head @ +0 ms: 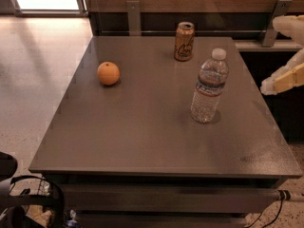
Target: Pick water bottle
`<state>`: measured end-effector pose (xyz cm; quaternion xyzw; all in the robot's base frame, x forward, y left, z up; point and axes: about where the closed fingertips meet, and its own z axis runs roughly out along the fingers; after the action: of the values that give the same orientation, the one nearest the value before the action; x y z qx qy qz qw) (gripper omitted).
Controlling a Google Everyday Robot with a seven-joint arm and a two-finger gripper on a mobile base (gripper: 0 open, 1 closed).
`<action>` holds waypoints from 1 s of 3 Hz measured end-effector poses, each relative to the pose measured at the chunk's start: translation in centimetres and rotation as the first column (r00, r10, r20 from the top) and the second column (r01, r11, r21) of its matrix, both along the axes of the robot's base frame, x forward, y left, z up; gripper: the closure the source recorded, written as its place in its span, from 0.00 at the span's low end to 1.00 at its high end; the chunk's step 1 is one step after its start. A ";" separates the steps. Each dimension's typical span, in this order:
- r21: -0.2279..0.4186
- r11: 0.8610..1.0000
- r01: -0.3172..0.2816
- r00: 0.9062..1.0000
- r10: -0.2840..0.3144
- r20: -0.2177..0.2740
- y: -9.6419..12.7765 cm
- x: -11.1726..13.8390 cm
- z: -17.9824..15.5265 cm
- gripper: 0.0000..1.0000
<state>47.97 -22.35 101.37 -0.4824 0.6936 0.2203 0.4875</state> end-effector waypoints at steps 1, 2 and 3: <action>-0.005 1.000 0.001 1.000 -0.001 -0.002 0.0 0.0 0.0 0.00; 0.030 1.000 -0.003 1.000 0.003 -0.012 0.0 0.5 -1.3 0.00; 0.081 0.997 -0.009 1.000 0.010 -0.021 0.0 1.3 -3.1 0.00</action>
Offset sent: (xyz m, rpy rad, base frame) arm 0.0155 -0.0066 -0.0368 0.0983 0.0334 0.0007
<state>49.28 -22.39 98.27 -0.4633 0.6870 0.2554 0.4982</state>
